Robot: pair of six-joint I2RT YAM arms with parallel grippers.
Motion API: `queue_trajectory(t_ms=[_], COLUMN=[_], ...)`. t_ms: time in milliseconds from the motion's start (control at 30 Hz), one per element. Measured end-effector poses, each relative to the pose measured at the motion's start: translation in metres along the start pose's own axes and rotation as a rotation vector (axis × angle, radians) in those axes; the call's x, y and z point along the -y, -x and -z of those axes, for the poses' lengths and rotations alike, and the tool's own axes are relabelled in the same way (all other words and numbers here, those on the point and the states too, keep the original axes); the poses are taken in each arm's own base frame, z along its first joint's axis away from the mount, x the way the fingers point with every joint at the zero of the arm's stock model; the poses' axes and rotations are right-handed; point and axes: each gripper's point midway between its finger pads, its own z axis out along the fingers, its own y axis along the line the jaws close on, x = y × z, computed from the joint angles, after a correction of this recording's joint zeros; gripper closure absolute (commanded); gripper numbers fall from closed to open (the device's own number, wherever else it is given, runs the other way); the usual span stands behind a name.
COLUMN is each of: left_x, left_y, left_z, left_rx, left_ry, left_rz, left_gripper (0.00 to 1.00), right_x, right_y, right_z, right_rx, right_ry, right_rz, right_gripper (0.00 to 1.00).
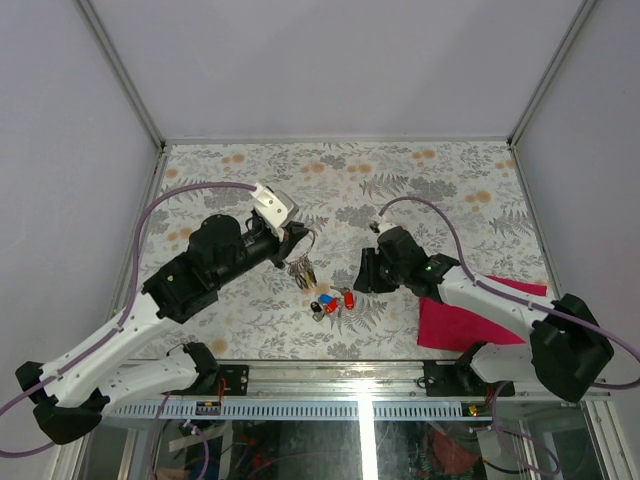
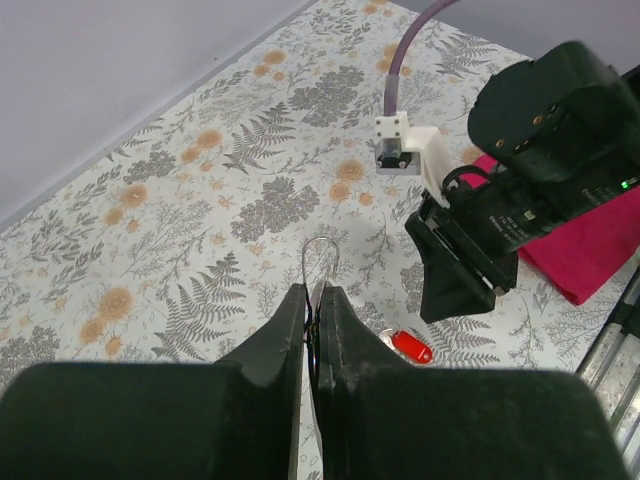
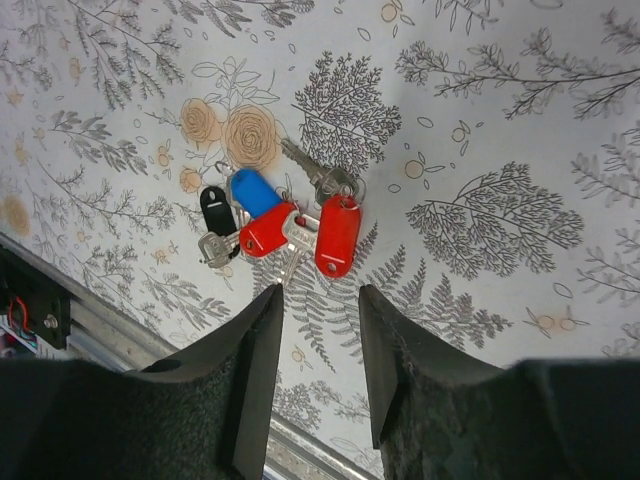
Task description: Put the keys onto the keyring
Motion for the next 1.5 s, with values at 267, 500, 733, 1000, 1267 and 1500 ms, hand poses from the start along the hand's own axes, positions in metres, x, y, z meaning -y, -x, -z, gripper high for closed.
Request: queue_trajectory(t_ms=[267, 500, 733, 1000, 1267, 1500], left_x=[-0.003, -0.004, -0.003, -0.003, -0.005, -0.008], left_y=[-0.004, -0.004, -0.005, -0.01, -0.013, -0.013], left_z=[0.002, 0.002, 0.001, 0.001, 0.002, 0.003], left_rx=[-0.005, -0.006, -0.009, -0.026, -0.039, -0.041], left_ry=[0.02, 0.021, 0.02, 0.02, 0.025, 0.045], left_rz=[0.01, 0.01, 0.01, 0.008, 0.005, 0.003], left_gripper=[1.0, 1.0, 1.0, 1.0, 1.0, 1.0], right_x=[0.014, 0.026, 0.023, 0.019, 0.02, 0.02], right_y=[-0.013, -0.02, -0.017, -0.014, -0.017, -0.012], right_z=[-0.034, -0.053, -0.069, -0.076, -0.077, -0.071], right_rx=[-0.01, -0.016, -0.014, -0.014, -0.025, 0.003], right_ry=[-0.008, -0.021, 0.024, 0.059, 0.057, 0.073], right_rz=[-0.139, -0.209, -0.262, -0.28, -0.277, -0.193], right_gripper=[0.59, 0.6, 0.64, 0.76, 0.95, 1.0])
